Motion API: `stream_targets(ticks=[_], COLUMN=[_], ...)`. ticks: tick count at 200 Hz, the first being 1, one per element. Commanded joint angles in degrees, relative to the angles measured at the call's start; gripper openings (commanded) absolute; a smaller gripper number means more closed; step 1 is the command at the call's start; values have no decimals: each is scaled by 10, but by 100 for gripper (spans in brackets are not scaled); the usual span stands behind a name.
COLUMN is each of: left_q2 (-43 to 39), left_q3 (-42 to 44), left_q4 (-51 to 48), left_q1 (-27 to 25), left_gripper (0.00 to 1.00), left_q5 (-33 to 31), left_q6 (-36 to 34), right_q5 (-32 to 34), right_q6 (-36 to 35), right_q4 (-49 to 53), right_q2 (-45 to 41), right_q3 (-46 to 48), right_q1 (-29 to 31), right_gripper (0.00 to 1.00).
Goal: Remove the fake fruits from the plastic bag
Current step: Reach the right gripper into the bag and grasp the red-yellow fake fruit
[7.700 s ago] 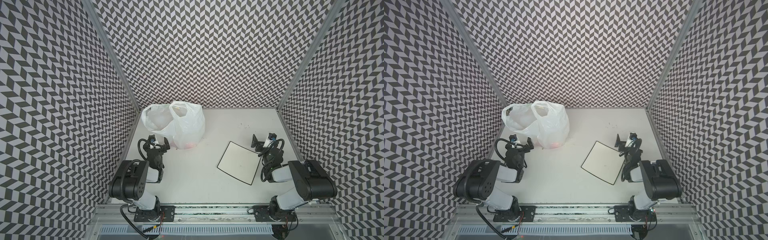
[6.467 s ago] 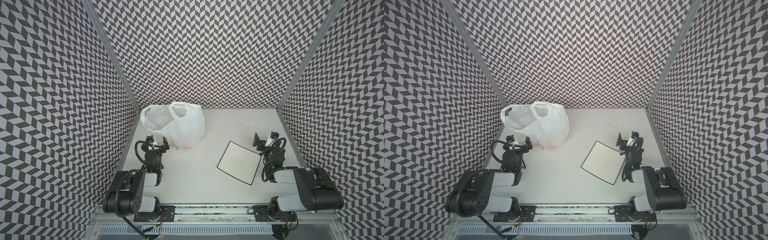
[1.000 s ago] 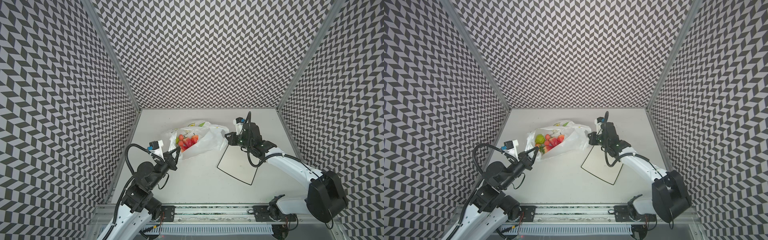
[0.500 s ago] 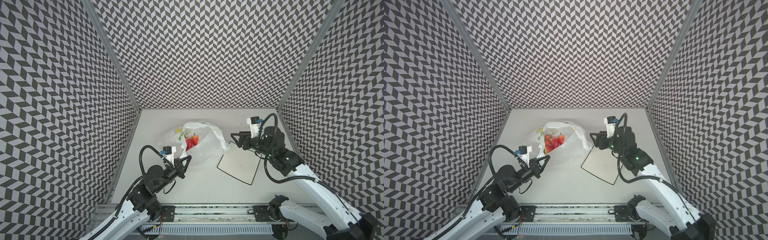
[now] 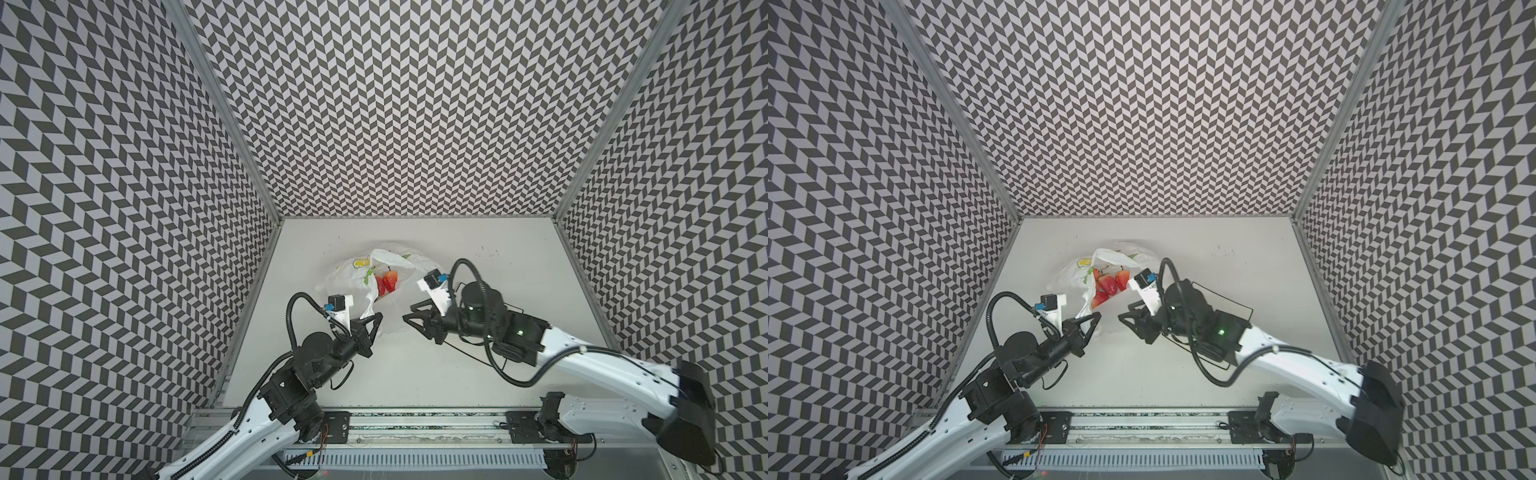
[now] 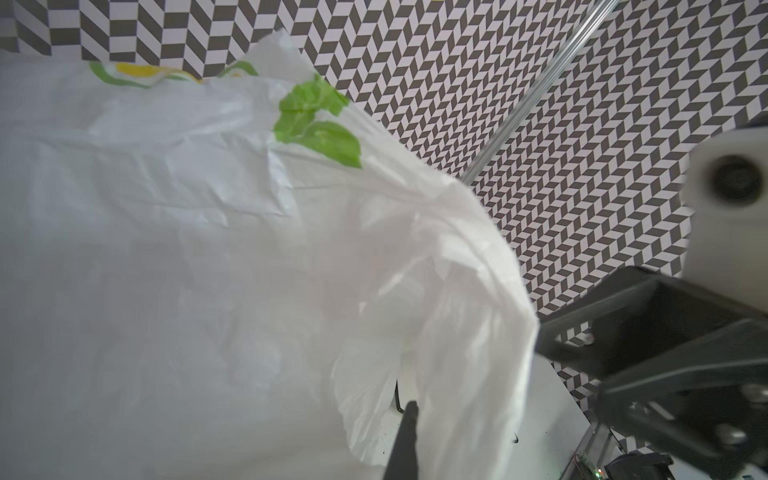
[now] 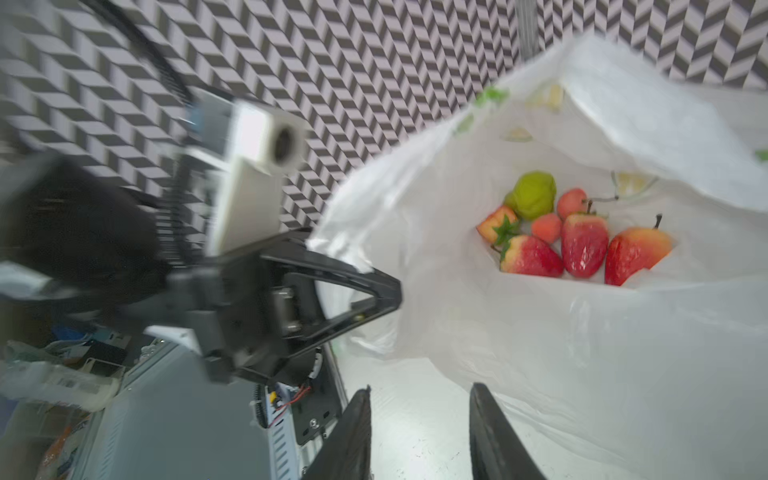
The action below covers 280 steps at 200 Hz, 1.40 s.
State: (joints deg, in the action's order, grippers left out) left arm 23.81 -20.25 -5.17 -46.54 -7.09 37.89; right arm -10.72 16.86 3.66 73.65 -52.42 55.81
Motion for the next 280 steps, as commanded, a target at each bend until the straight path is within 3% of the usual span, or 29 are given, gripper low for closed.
stream_targets(ticks=[1, 43, 71, 101, 165, 280], left_q2=[-13, -23, -21, -25, -24, -21], left_q3=[-11, -24, -42, -65, -89, -105], left_q4=[-55, -128, -172, -214, -241, -249], left_q1=[-4, -5, -5, -5, -5, -5], left_gripper=[0, 0, 0, 0, 0, 0], left_q5=[-55, -97, -115, -145, -176, -200], left_q6=[39, 88, 106, 113, 106, 97], right_q5=[43, 102, 174, 207, 259, 235], right_q6=[29, 64, 78, 75, 24, -12], right_q4=[-75, -89, -98, -96, -76, 6], right_q2=[81, 271, 357, 430, 537, 646], right_q3=[-41, -155, -224, -289, -393, -516], right_q1=[5, 5, 2, -13, -31, -42], right_gripper=[37, 36, 37, 38, 48, 61])
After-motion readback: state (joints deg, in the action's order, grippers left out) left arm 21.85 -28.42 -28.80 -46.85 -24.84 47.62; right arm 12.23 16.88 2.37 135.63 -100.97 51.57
